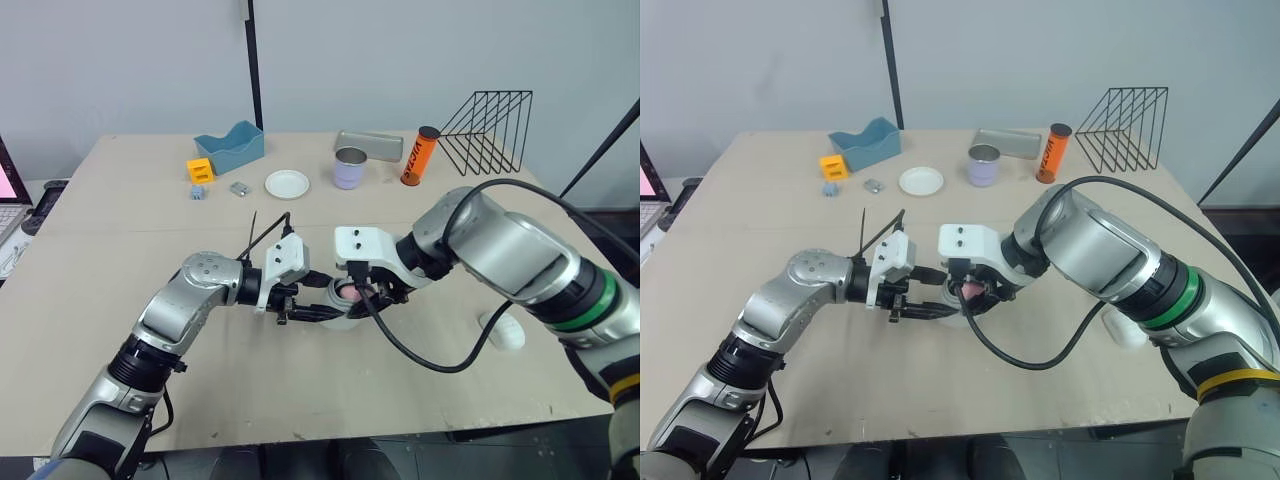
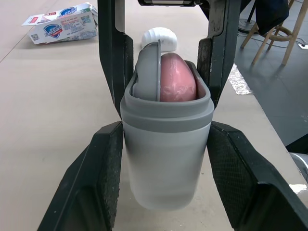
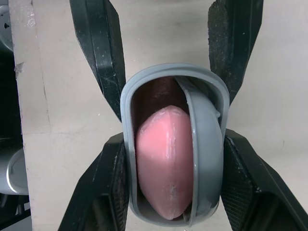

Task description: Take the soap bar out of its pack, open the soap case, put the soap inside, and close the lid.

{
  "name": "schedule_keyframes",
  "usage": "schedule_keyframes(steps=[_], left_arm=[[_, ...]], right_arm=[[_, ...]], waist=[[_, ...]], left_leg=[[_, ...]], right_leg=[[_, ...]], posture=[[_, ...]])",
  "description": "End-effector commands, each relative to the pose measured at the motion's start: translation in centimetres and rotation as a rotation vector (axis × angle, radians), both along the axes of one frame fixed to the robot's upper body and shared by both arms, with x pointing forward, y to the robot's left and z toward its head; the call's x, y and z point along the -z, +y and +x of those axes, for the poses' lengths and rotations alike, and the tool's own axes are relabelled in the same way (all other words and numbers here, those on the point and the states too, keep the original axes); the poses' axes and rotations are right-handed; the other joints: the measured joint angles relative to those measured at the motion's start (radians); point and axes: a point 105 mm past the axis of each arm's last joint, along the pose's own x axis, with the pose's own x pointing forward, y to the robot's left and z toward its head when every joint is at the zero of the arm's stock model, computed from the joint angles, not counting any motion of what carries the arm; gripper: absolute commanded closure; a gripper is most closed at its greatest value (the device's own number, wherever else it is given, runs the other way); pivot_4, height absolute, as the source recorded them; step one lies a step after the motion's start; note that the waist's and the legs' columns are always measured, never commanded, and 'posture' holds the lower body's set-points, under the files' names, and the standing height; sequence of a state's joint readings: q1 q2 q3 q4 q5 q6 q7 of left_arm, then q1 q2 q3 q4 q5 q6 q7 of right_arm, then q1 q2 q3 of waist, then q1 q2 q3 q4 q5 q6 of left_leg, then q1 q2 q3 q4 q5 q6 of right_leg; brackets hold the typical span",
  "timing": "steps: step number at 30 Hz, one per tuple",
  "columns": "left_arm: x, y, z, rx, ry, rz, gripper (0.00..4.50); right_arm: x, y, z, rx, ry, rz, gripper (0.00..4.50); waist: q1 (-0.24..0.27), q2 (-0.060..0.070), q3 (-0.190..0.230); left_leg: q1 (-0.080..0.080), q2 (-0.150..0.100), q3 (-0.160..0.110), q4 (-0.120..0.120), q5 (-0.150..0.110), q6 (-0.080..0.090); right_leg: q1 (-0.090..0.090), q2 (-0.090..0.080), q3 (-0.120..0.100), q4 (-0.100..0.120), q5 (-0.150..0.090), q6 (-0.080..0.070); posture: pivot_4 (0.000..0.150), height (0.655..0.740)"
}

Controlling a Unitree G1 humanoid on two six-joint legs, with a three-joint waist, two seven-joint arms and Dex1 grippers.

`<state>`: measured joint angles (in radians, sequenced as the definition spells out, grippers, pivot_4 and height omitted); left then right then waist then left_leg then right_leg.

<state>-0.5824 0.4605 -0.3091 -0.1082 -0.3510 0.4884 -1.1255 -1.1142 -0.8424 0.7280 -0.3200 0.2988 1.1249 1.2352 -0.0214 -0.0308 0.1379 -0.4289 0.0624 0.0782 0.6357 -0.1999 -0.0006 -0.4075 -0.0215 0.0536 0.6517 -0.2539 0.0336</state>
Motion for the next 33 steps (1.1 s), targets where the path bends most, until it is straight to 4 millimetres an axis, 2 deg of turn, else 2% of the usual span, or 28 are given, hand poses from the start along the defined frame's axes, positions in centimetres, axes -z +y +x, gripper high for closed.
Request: schedule_keyframes(steps=[1, 19, 22, 33], left_arm=[[-1.16, -0.22, -0.04, 0.013, -0.046, -0.011, 1.78], [-1.05, -0.57, 0.00, 0.015, -0.048, -0.007, 1.78], [-1.03, -0.57, 0.02, 0.012, -0.043, -0.008, 2.57], [-0.80, -0.52, -0.01, 0.009, -0.042, -0.006, 2.62]], right_arm=[[-1.60, 0.55, -0.04, -0.020, -0.042, 0.040, 2.48], [-1.86, 1.00, -0.13, -0.026, -0.044, 0.045, 2.48], [-1.87, 1.04, -0.12, -0.026, -0.045, 0.046, 2.48], [-2.08, 1.43, -0.03, -0.044, -0.069, 0.066, 2.48]], waist=[[0.000, 0.000, 0.000], [0.000, 0.000, 0.000], [0.000, 0.000, 0.000], [0.000, 0.000, 0.000]], left_leg=[[0.000, 0.000, 0.000, 0.000, 0.000, 0.000], [0.000, 0.000, 0.000, 0.000, 0.000, 0.000], [0.000, 0.000, 0.000, 0.000, 0.000, 0.000], [0.000, 0.000, 0.000, 0.000, 0.000, 0.000]], right_leg=[[0.000, 0.000, 0.000, 0.000, 0.000, 0.000], [0.000, 0.000, 0.000, 0.000, 0.000, 0.000], [0.000, 0.000, 0.000, 0.001, 0.000, 0.000], [0.000, 0.000, 0.000, 0.001, 0.000, 0.000]], posture=[[0.150, 0.7393], [0.150, 0.7393], [0.150, 0.7393], [0.150, 0.7393]])
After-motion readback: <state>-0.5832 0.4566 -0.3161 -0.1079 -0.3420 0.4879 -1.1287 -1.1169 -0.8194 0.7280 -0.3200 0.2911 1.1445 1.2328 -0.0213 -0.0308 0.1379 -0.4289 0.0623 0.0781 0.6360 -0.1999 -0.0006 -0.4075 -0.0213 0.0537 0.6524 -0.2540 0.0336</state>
